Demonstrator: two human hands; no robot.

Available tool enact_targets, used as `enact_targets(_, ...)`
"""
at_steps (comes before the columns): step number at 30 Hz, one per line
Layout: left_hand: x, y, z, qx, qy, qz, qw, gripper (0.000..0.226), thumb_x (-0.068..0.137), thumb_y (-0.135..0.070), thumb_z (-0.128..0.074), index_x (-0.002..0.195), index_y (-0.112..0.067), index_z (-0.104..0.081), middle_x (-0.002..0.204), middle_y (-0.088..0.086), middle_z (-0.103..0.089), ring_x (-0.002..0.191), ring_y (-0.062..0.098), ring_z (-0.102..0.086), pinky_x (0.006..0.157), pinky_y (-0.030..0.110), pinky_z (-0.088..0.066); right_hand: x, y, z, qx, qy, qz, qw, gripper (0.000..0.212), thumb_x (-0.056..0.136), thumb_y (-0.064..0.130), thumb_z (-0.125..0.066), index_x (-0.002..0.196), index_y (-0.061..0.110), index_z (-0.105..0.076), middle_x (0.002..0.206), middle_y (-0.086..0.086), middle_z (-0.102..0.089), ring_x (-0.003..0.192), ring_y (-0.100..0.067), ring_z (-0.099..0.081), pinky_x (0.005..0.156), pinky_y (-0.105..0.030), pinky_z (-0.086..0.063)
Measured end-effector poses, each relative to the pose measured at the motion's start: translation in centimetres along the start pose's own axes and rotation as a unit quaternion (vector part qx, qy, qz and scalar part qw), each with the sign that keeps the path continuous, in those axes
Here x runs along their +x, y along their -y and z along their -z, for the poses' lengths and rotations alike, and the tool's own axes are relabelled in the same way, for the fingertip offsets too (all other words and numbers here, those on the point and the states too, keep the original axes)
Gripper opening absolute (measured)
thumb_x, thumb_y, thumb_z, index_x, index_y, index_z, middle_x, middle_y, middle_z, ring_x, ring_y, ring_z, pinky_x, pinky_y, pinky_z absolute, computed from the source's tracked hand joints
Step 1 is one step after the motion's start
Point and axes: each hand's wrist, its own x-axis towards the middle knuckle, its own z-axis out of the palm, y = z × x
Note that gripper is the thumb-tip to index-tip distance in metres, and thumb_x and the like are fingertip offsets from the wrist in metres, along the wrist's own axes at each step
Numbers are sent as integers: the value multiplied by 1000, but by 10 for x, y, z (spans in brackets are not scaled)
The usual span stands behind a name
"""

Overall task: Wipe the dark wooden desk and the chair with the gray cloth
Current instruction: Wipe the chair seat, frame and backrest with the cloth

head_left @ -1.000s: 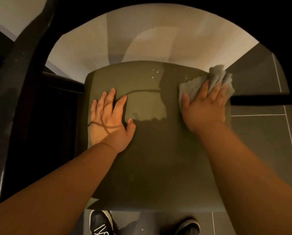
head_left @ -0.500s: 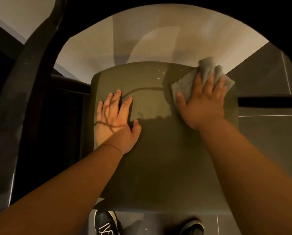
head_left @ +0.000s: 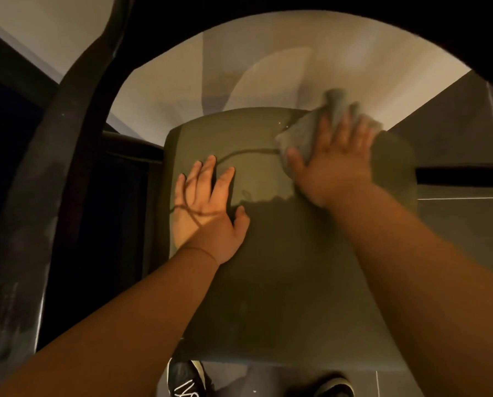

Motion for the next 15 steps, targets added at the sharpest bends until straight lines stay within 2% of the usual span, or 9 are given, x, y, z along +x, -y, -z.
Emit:
enact_targets(2, 0, 0, -1, -5, 0, -4, 1000, 74, 89, -51, -47, 158, -25, -37, 170, 11, -24, 159, 31, -19, 129, 55, -14, -26, 16, -15, 2, -9, 91, 996, 92, 99, 76, -12, 167, 19, 11, 172, -17, 22, 155, -45, 25, 127, -58, 9)
enact_targets(4, 1, -1, -2, -12, 0, 3, 1000, 75, 88, -52, -47, 158, -26, -37, 170, 10, -22, 159, 31, -18, 130, 54, -11, -41, 16, -23, 9, -6, 129, 992, 94, 96, 79, -14, 167, 22, 9, 172, -11, 23, 156, -37, 28, 129, -52, 10)
enact_targets(6, 2, -2, -3, 0, 3, 7, 1000, 76, 88, -54, -47, 159, -28, -34, 171, 8, -19, 159, 30, -16, 130, 53, -9, -34, 2, -18, -15, 5, 127, 992, 98, 93, 83, -11, 167, 22, 9, 173, -10, 23, 157, -34, 27, 129, -50, 12)
enact_targets(8, 3, -2, -4, 8, 7, 10, 1000, 77, 88, -55, -47, 159, -29, -32, 171, 7, -17, 159, 29, -14, 130, 52, -8, -14, -11, -10, -46, -10, 85, 995, 101, 91, 86, -8, 167, 22, 9, 173, -11, 19, 158, -37, 22, 127, -50, 13)
enact_targets(12, 1, 1, -8, -9, 4, 8, 1000, 77, 87, -55, -50, 159, -29, -35, 172, 6, -17, 159, 30, -15, 130, 53, -12, 24, 1, 9, 13, -4, -11, 1000, 95, 94, 83, -10, 168, 24, 3, 175, -14, 2, 158, -45, 12, 128, -58, 9)
enact_targets(13, 1, 1, -8, -9, 6, 8, 1000, 77, 88, -55, -50, 159, -29, -34, 173, 6, -16, 159, 30, -15, 129, 53, -12, 25, 15, 11, 0, 0, 5, 1000, 91, 96, 79, -8, 168, 25, 4, 175, -15, 2, 158, -46, 13, 127, -60, 8)
enact_targets(15, 1, 2, -9, -1, 11, 10, 1000, 76, 88, -55, -47, 158, -28, -35, 173, 7, -16, 159, 31, -14, 129, 54, -12, 13, 47, 7, -25, 10, 97, 995, 83, 99, 73, -4, 167, 27, 9, 175, -14, 10, 157, -46, 18, 127, -61, 7)
